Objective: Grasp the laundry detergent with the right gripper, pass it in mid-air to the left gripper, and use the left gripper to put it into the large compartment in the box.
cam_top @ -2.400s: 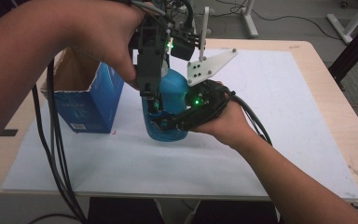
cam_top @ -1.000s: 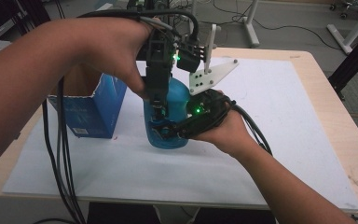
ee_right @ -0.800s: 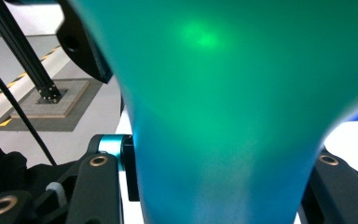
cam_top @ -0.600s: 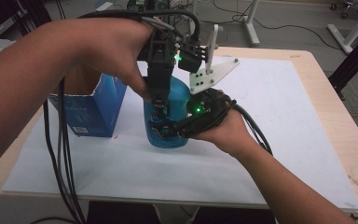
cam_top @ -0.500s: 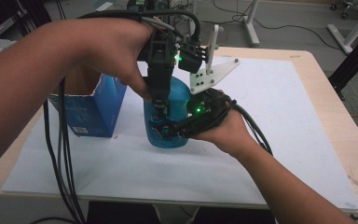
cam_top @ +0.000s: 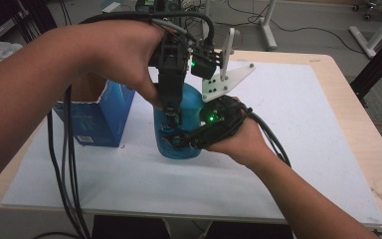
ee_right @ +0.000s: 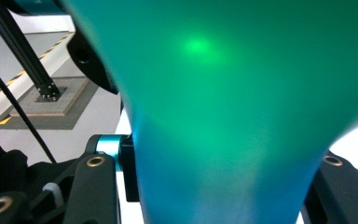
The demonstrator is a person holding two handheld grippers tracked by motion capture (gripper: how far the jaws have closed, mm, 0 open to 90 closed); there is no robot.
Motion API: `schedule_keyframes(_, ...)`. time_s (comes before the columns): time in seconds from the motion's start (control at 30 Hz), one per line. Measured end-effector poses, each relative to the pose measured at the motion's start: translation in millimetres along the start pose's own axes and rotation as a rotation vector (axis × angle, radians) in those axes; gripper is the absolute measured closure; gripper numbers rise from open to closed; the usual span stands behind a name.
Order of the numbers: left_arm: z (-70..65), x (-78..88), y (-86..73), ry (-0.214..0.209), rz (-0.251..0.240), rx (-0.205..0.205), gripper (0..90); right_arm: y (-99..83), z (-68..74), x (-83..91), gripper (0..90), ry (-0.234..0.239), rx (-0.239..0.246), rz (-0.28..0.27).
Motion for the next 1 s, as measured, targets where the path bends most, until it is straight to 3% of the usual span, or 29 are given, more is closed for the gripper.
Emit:
schedule_keyframes(0.13,1.8,0.0,-1.2,0.000,0.006,0.007,38.8,0.4,0.7,4.3,40.2,-0.010,0.001,-0.009)
schedule_keyframes(0.33,5.1,3.2,-7.3,0.009,0.016,0.025,38.7,-1.8,1.8,19.1,23.0,-0.041,-0.033,0.021)
schedule_keyframes(0.5,7.6,9.3,-15.4,0.006,0.013,0.049,38.7,-5.0,2.1,44.0,20.7,-0.064,-0.050,0.051)
schedule_keyframes(0.6,8.5,13.0,-17.6,0.009,0.014,0.061,38.7,-6.6,1.4,55.5,13.8,-0.087,-0.056,0.068)
schedule_keyframes(0.83,12.1,20.7,-23.5,-0.002,0.025,0.093,38.7,-7.1,4.6,79.5,12.1,-0.109,-0.014,0.151)
schedule_keyframes(0.9,13.2,22.8,-25.6,-0.006,0.029,0.110,38.6,-4.9,5.0,85.0,3.7,-0.123,-0.004,0.184)
schedule_keyframes(1.0,15.0,26.6,-28.8,-0.010,0.034,0.131,38.6,-2.5,4.1,91.0,1.9,-0.149,0.004,0.217)
Point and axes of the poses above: each handheld gripper's, and its own axes: x roughly backward along the jaws, y roughly out of its top, z roughly to its left, the point moved 5 cm from there along -x, roughly forward along the jaws, and after that the axes turned 7 degrees about z, right-handed, at the moved point
